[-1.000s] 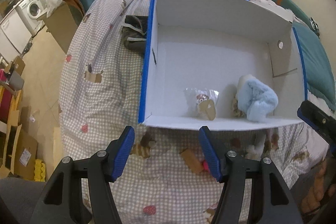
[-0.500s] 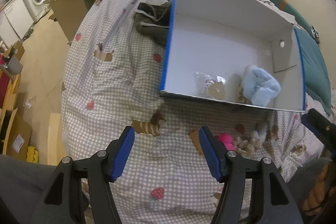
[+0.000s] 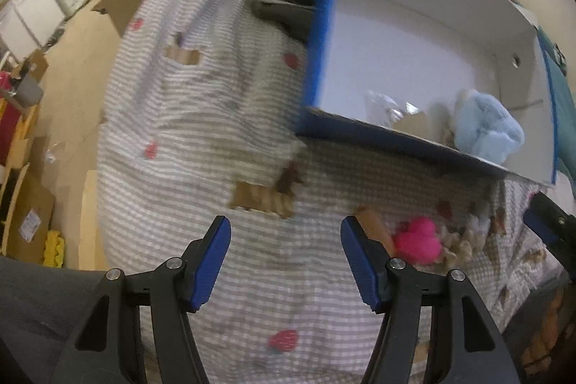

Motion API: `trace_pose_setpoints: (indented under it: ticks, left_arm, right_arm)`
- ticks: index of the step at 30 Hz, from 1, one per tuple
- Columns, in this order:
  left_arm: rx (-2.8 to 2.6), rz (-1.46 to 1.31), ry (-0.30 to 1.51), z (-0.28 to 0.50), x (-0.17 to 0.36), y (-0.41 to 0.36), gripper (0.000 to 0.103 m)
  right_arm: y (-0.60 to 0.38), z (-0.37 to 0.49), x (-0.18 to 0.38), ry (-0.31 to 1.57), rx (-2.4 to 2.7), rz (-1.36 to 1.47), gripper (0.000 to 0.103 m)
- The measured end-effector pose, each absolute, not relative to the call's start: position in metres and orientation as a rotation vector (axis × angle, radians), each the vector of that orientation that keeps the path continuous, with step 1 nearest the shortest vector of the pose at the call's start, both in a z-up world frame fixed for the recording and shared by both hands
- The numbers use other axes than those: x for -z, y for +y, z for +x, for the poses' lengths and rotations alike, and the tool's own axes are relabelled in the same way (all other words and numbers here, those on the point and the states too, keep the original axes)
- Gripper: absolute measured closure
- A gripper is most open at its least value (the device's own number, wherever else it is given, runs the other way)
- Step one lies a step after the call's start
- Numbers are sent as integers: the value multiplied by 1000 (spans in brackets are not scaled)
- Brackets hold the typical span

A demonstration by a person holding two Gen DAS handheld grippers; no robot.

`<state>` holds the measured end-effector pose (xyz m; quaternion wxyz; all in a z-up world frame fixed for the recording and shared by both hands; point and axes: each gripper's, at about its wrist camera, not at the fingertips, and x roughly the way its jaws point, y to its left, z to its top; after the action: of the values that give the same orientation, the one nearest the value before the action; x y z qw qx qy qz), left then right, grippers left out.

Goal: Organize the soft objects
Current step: 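Move both open grippers out of the box toward the items on the bed, then grasp the small tan peg with the left gripper while the right grasps the white rolled sock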

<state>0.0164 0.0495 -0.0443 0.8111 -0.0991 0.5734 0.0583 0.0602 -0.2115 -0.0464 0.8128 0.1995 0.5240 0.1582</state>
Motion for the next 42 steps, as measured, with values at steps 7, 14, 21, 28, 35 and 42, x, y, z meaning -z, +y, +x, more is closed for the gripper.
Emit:
trace_pose_setpoints:
  ticks: [7, 14, 21, 28, 35, 42]
  left_arm:
    - [-15, -238, 1284, 40, 62, 8, 43]
    - [-47, -301, 1376, 64, 100, -4, 50]
    - [-77, -260, 1402, 65, 112, -12, 65]
    - [-41, -236, 1424, 59, 111, -23, 95]
    - [-13, -214, 1376, 44, 78, -23, 98]
    - [51, -124, 1293, 19, 23, -13, 98]
  right_arm:
    - [-206, 61, 51, 1132, -322, 393, 27]
    - [-210, 64, 54, 1130, -312, 417, 27]
    - [-214, 64, 57, 1139, -303, 429, 27]
    - [-212, 67, 59, 1155, -296, 412, 27]
    - [-219, 68, 64, 1168, -273, 445, 27]
    - [-228, 71, 74, 1212, -251, 498, 27]
